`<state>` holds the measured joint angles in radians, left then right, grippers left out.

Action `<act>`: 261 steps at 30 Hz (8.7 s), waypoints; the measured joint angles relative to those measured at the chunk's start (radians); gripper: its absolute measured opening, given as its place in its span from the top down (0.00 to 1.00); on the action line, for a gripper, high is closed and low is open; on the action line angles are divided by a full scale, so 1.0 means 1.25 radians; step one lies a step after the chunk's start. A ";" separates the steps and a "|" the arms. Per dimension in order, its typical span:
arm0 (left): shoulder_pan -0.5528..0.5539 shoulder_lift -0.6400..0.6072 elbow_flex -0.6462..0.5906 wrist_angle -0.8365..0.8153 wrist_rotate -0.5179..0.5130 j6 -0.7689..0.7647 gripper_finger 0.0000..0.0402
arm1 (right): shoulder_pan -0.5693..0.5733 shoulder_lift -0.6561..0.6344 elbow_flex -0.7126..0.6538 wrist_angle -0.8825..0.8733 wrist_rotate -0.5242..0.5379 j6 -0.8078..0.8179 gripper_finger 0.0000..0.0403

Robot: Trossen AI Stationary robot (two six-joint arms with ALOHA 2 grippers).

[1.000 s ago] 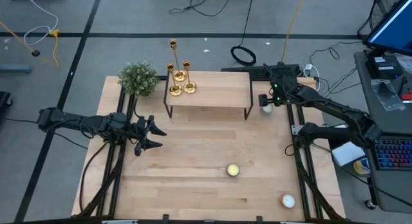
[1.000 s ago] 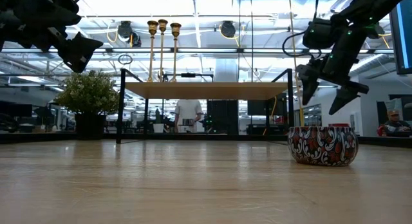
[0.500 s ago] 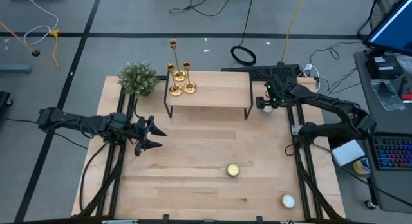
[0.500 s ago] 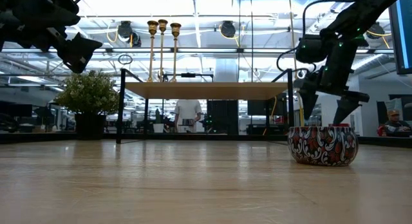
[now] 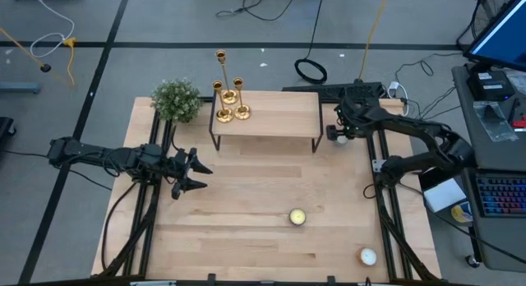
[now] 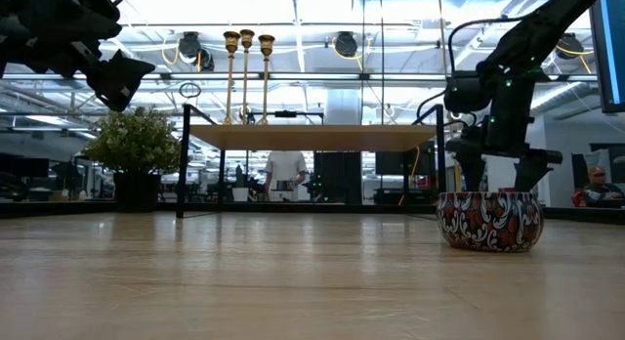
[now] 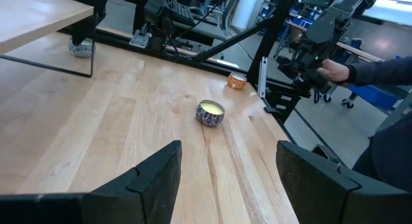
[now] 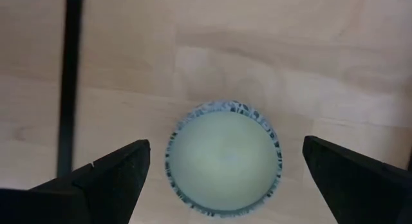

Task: Pick & Place candle stick holders
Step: Put the blue scented candle on the shelf

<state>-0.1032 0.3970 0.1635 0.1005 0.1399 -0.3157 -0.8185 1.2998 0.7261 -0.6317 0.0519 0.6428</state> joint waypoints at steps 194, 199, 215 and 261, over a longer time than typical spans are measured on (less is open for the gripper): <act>0.000 0.000 0.000 0.005 0.000 -0.027 0.37 | 0.219 0.243 0.721 0.031 -0.003 -0.241 0.30; 0.000 0.000 0.000 0.005 -0.001 -0.036 0.37 | 0.221 0.293 0.769 -0.026 0.000 -0.281 0.30; 0.000 0.000 0.000 0.005 -0.002 -0.043 0.37 | 0.227 0.441 0.892 -0.112 0.003 -0.379 0.30; 0.000 0.000 0.000 0.005 -0.001 -0.038 0.37 | 0.248 0.487 0.892 -0.147 0.020 -0.434 0.27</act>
<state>-0.1033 0.3973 0.1635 0.1062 0.1387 -0.3637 -0.5083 1.9083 1.8409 -0.8153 0.0765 0.1005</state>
